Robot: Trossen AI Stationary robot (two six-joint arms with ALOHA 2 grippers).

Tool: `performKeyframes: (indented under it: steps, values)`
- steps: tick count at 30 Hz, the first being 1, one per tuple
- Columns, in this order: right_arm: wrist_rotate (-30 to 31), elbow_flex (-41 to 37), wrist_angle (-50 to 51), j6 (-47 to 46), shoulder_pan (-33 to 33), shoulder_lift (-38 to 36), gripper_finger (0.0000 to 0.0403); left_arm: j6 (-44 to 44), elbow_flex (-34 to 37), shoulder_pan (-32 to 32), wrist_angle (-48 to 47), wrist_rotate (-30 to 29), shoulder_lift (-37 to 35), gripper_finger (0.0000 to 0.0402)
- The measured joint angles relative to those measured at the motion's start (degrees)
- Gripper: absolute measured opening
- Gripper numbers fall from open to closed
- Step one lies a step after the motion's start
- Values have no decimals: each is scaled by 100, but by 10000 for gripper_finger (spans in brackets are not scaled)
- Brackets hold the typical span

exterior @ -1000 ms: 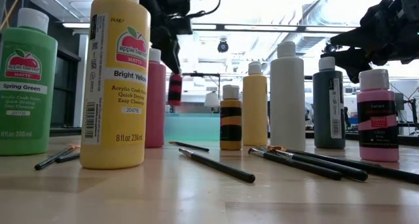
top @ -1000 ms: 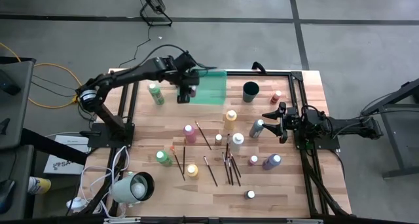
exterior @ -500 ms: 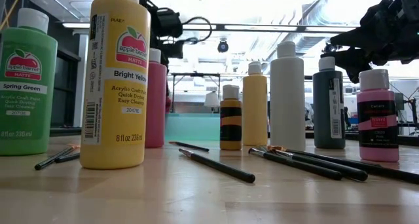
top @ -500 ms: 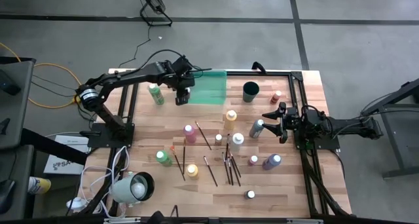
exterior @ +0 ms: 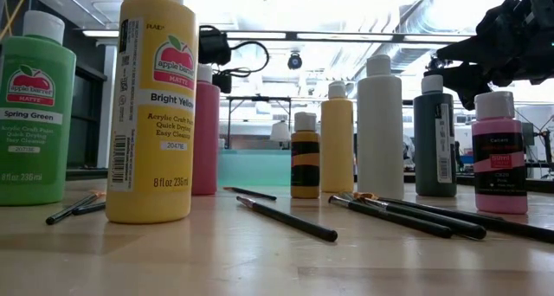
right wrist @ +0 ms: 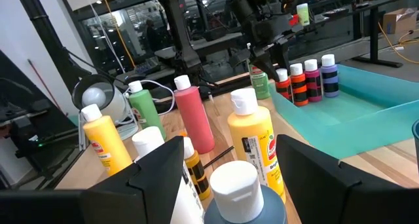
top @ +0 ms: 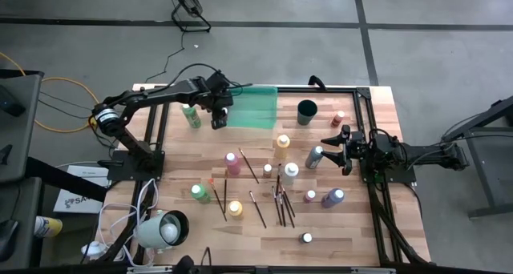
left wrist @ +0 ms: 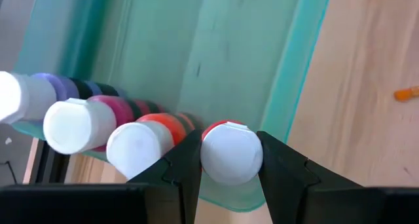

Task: Pick & Place Paint Supplies
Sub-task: Put the red paint bottle into the green bin, then put the orange paint bottle into the green bin

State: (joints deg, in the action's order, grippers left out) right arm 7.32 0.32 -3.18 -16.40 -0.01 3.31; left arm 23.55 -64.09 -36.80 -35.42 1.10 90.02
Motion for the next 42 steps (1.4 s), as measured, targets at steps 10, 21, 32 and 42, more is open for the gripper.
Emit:
performKeyframes:
  steps: [10,21,32,42]
  values:
    - [2,0,0,0,1,0,237,15,48,-2,43,-4,-9,125]
    - [2,0,0,0,1,0,237,15,61,-2,-39,-169,0,210]
    - [2,0,0,0,2,1,237,118,63,0,-71,-433,-656,245]
    - [1,2,-2,0,0,0,237,652,56,364,231,-14,-1255,245]
